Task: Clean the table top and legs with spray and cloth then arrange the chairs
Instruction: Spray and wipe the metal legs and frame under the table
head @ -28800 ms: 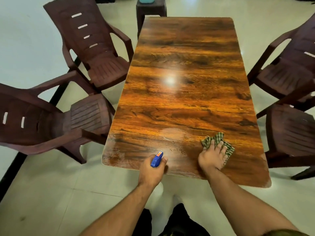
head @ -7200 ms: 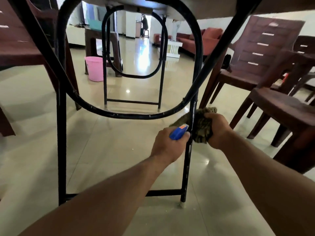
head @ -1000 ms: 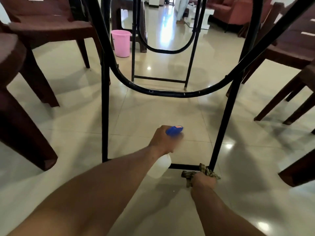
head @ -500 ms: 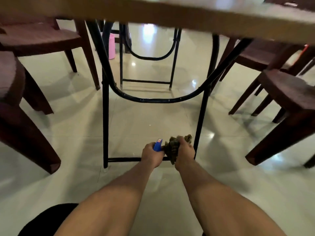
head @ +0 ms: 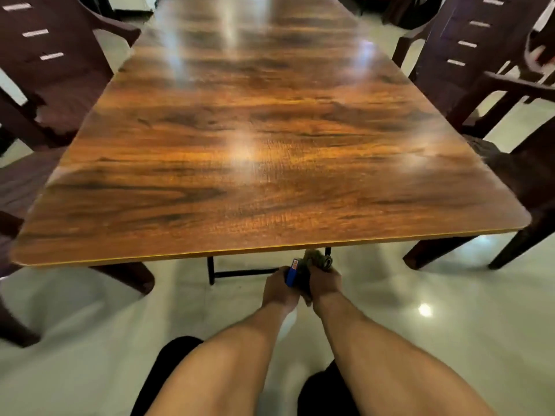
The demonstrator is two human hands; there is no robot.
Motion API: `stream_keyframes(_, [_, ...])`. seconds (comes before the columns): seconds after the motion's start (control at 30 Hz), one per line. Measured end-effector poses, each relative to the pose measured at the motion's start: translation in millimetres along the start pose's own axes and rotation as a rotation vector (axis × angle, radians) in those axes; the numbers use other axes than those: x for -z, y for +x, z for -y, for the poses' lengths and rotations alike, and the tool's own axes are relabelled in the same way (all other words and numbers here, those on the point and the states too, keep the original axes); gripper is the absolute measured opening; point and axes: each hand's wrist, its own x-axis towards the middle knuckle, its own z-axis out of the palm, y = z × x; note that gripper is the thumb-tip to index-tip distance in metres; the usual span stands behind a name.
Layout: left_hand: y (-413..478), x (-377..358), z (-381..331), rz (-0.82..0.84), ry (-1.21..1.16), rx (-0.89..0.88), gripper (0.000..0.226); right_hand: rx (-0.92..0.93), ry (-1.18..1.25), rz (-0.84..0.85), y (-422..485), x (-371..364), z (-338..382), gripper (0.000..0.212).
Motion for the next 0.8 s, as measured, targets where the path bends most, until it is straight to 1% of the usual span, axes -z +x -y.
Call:
stream_keyframes(0.03, [-17.7,7.2,-11.3,0.010,0.021,0.021,0.006,-0.030,0.001,-0.022,-19.1,5.5,10.3,0.009])
stream_keyframes(0.1, [-57.5,26.1,-40.5,0.033,-0.021,0.030,0.005,-0.076,0.037,-0.020,-56.2,16.9,31.4,0.009])
stream_keyframes(0.2, [-130.1,56.3,-83.6,0.051,-0.075,0.009,0.012,-0.113,-0.086,-0.138,-122.1,40.3,60.3,0.017])
stream_keyframes(0.27, [-168.3,76.5,-110.1,0.041,-0.067,-0.006,0.013,-0.145,-0.069,-0.207,-164.5,54.4,81.2,0.017])
stream_keyframes(0.33, [-197.7,90.5,-129.6,0.031,-0.075,-0.018,0.015,-0.165,-0.029,-0.231,-198.0,65.1,96.6,0.020])
stream_keyframes(0.4, [-221.4,102.7,-144.9,0.010,-0.096,-0.017,0.015,-0.153,0.032,-0.238,-223.5,77.9,111.2,0.023])
stream_keyframes(0.47, [-239.3,111.6,-156.7,0.003,-0.087,-0.029,0.007,-0.128,0.060,-0.252,-245.2,88.8,123.9,0.023])
stream_keyframes(0.63, [-274.0,120.8,-197.7,-0.003,-0.079,-0.160,0.007,-0.052,0.136,-0.263,-286.5,120.4,147.0,0.024])
stream_keyframes(0.73, [-284.9,116.1,-229.0,-0.002,-0.068,-0.189,0.008,0.001,0.121,-0.270,-302.0,144.8,165.9,0.018])
stream_keyframes(0.8, [-284.2,106.9,-251.2,0.018,-0.091,-0.199,0.009,0.037,0.076,-0.260,-284.8,162.1,170.6,0.010])
